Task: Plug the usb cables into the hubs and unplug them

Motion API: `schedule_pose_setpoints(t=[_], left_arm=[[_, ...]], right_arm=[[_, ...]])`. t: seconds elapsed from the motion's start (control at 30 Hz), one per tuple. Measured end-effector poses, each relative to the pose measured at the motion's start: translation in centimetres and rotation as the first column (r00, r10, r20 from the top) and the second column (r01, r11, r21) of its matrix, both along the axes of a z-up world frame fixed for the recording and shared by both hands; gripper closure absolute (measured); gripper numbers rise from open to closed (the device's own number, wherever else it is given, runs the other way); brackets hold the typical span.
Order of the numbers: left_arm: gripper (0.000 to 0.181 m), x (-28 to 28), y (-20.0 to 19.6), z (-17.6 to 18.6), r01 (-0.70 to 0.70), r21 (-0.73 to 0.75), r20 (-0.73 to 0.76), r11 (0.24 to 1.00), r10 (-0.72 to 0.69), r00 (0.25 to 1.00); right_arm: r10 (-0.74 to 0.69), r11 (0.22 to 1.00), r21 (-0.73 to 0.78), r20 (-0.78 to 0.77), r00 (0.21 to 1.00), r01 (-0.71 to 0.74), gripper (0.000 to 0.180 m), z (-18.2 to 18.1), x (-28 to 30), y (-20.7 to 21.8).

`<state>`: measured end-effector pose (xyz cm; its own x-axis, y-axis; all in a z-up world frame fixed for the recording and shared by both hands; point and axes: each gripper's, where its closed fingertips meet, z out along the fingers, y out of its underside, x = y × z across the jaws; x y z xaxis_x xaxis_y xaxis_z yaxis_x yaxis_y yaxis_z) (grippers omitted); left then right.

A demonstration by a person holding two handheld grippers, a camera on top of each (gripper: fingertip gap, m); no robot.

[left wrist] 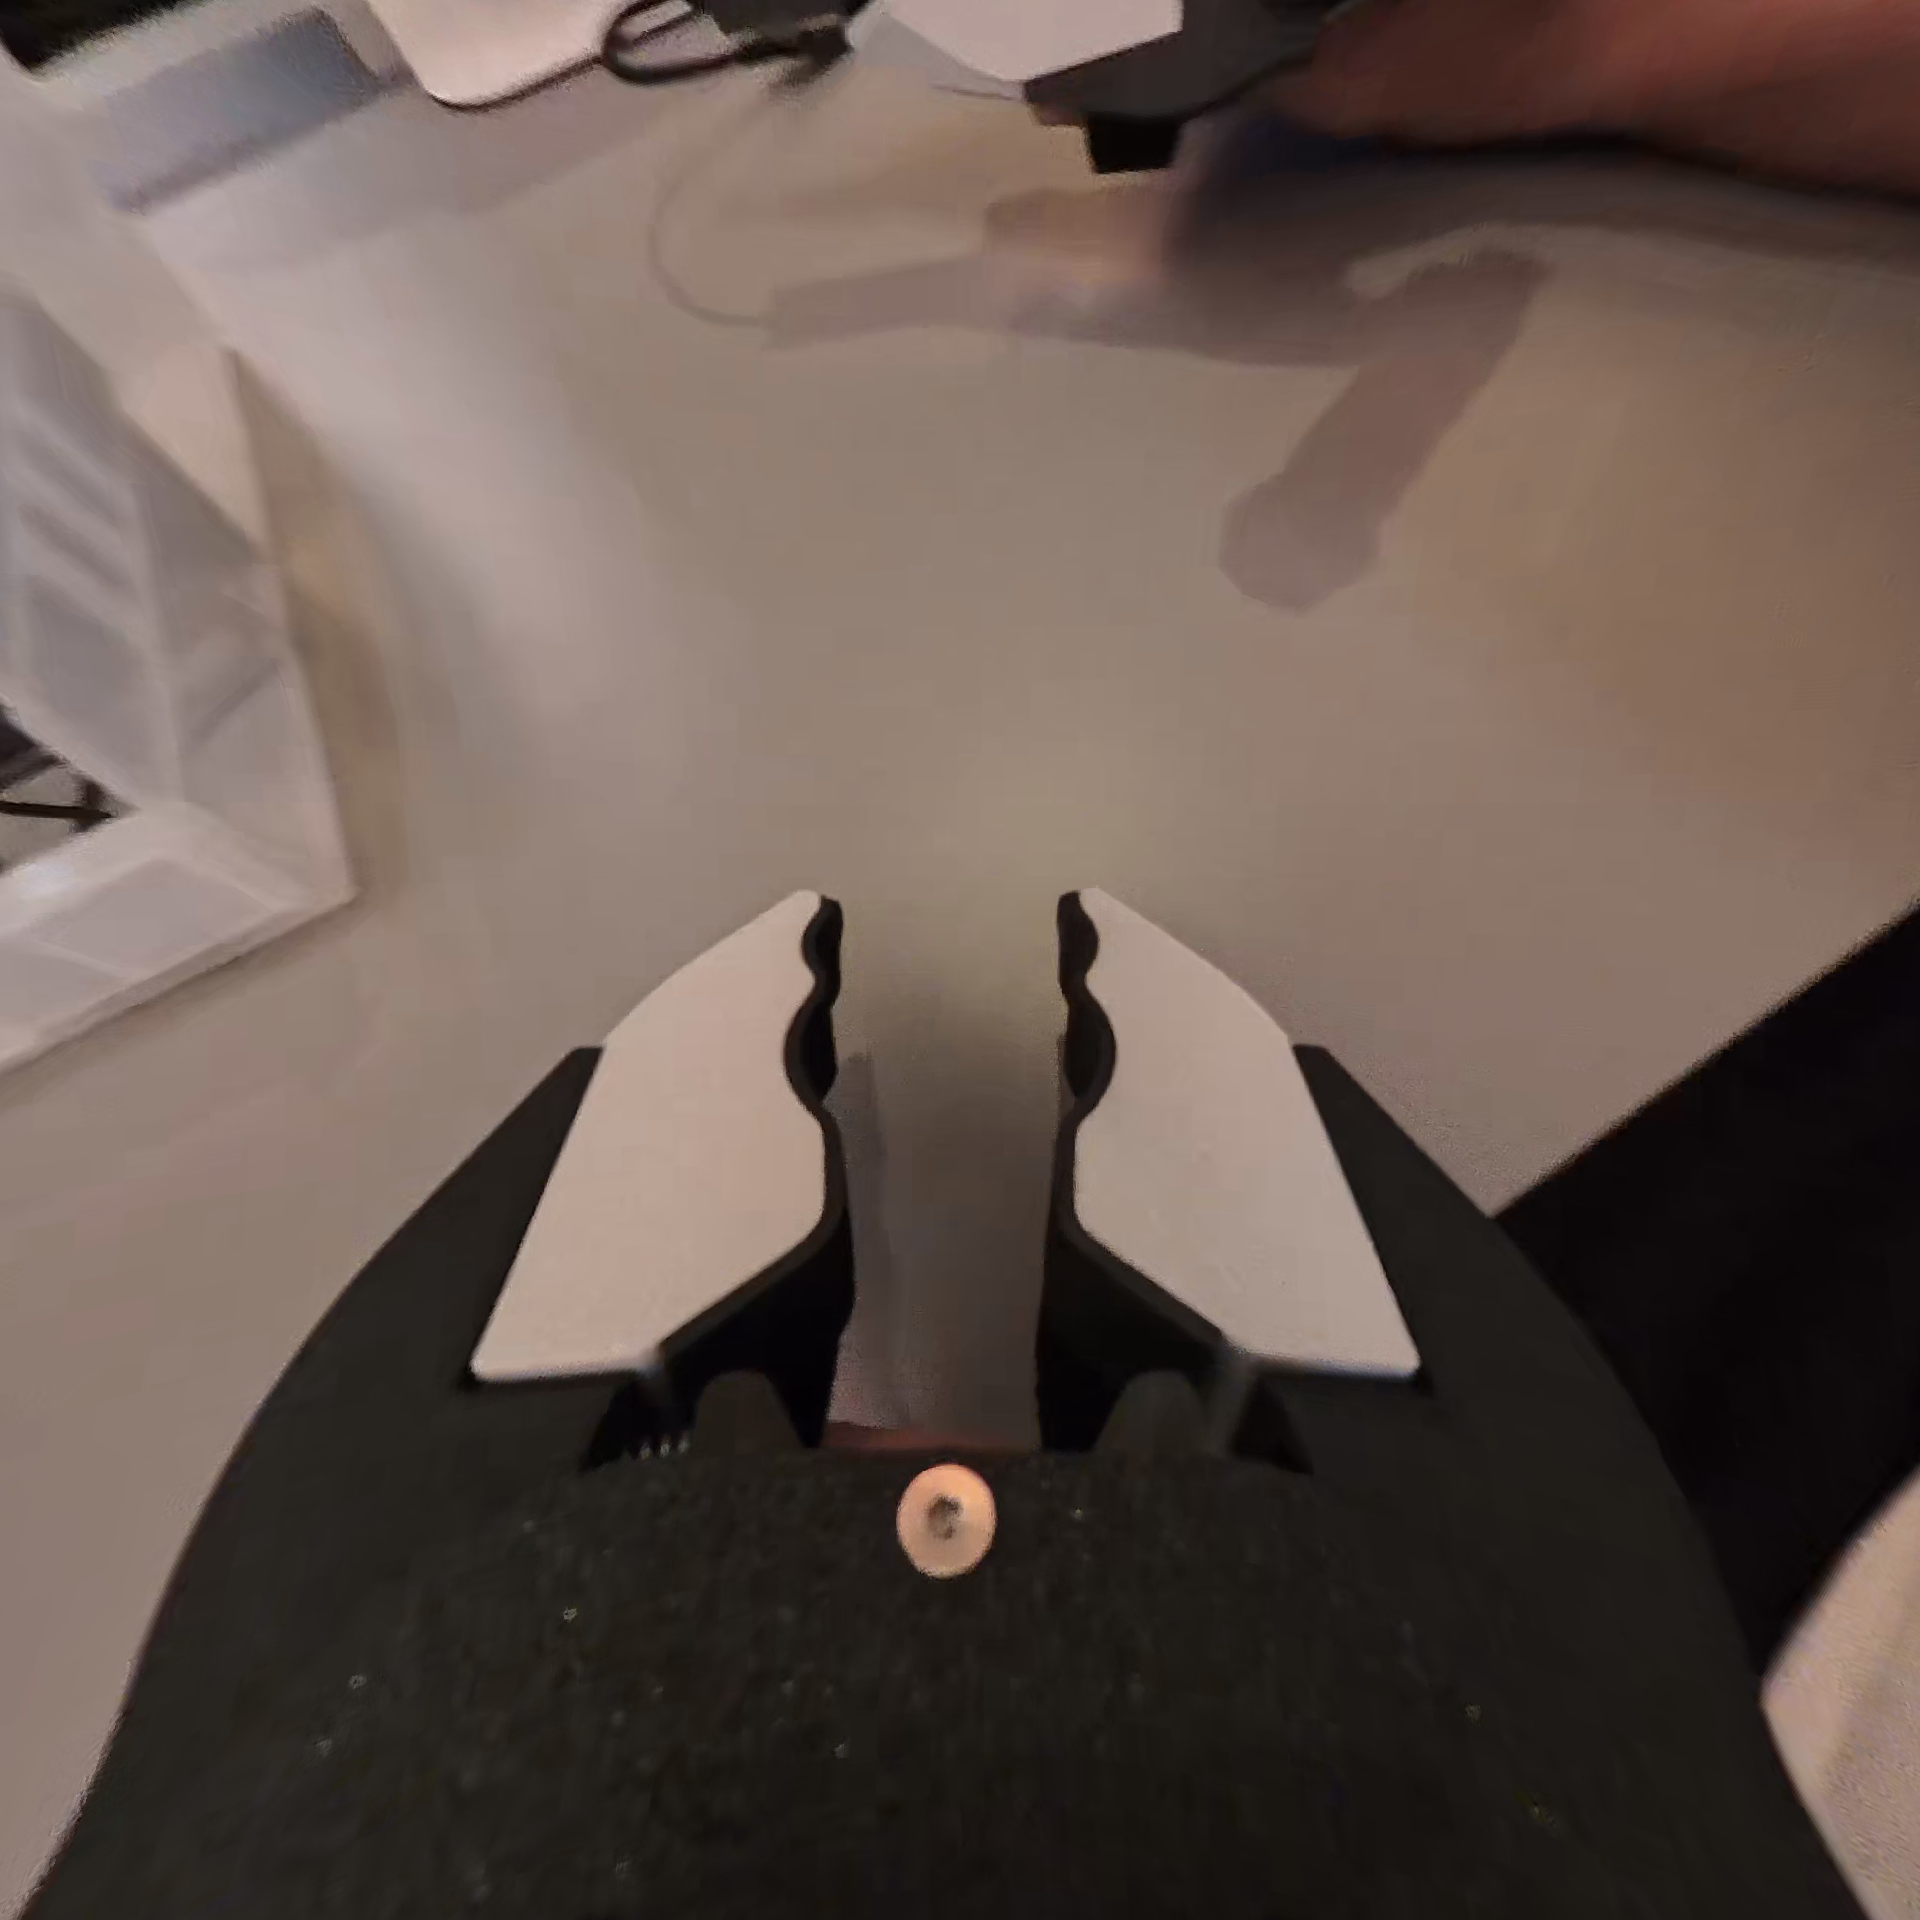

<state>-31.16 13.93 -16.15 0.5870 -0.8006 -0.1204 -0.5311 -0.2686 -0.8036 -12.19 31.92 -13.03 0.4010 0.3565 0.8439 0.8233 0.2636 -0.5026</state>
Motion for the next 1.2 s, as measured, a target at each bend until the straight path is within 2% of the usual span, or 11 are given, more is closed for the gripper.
schedule_pose_setpoints(t=[0.17,0.27,0.33,0.43,0.57,0.67,0.73,0.9,0.97,1.0,1.2], left_arm=[[0.140,-1.0,1.6,0.0,-0.033,-0.054,0.063,0.998,0.036,0.997],[0.142,-2.1,4.0,2.9,0.008,-0.091,0.167,0.996,0.007,0.986],[0.141,-4.0,7.0,5.2,0.049,-0.046,0.109,0.998,-0.044,0.993],[0.142,-7.7,12.6,6.6,0.126,-0.039,-0.113,0.991,-0.130,0.985],[0.142,-9.7,18.3,4.8,0.400,-0.130,-0.382,0.907,-0.418,0.825],[0.143,-10.7,20.0,1.8,0.482,-0.354,-0.498,0.801,-0.598,0.628],[0.139,-10.9,21.1,0.4,0.497,-0.427,-0.519,0.755,-0.655,0.550],[0.132,-10.9,21.5,-2.6,0.515,-0.491,-0.506,0.702,-0.711,0.488],[0.148,-10.5,22.2,-2.8,0.565,-0.402,-0.566,0.720,-0.681,0.465],[0.172,-10.6,22.5,-2.9,0.583,-0.372,-0.597,0.722,-0.667,0.445],[0.178,-11.0,22.8,-1.0,0.582,-0.266,-0.648,0.769,-0.589,0.483]], right_arm=[[0.059,0.998,-0.002,-0.044,0.997,-0.059,0.162,0.5,-0.6,-0.5],[0.074,0.997,0.004,-0.052,0.996,-0.074,0.162,0.6,-0.5,-0.5],[0.078,0.997,0.002,-0.065,0.995,-0.078,0.162,0.8,-0.5,-0.4],[0.086,0.996,-0.009,-0.076,0.993,-0.087,0.162,0.7,-0.5,-0.5],[0.095,0.995,-0.026,-0.081,0.992,-0.098,0.161,0.5,-0.6,-0.5],[0.093,0.995,-0.036,-0.080,0.992,-0.096,0.161,0.4,-0.6,-0.4],[0.089,0.995,-0.045,-0.082,0.993,-0.093,0.161,0.2,-0.5,-0.3],[0.089,0.993,-0.074,-0.092,0.992,-0.096,0.161,0.0,-0.5,-0.2],[0.088,0.992,-0.082,-0.090,0.992,-0.096,0.161,-0.2,-0.5,-0.2],[0.086,0.992,-0.083,-0.088,0.992,-0.094,0.161,-0.2,-0.5,-0.1],[0.082,0.992,-0.084,-0.084,0.993,-0.089,0.161,-0.3,-0.5,-0.1]])
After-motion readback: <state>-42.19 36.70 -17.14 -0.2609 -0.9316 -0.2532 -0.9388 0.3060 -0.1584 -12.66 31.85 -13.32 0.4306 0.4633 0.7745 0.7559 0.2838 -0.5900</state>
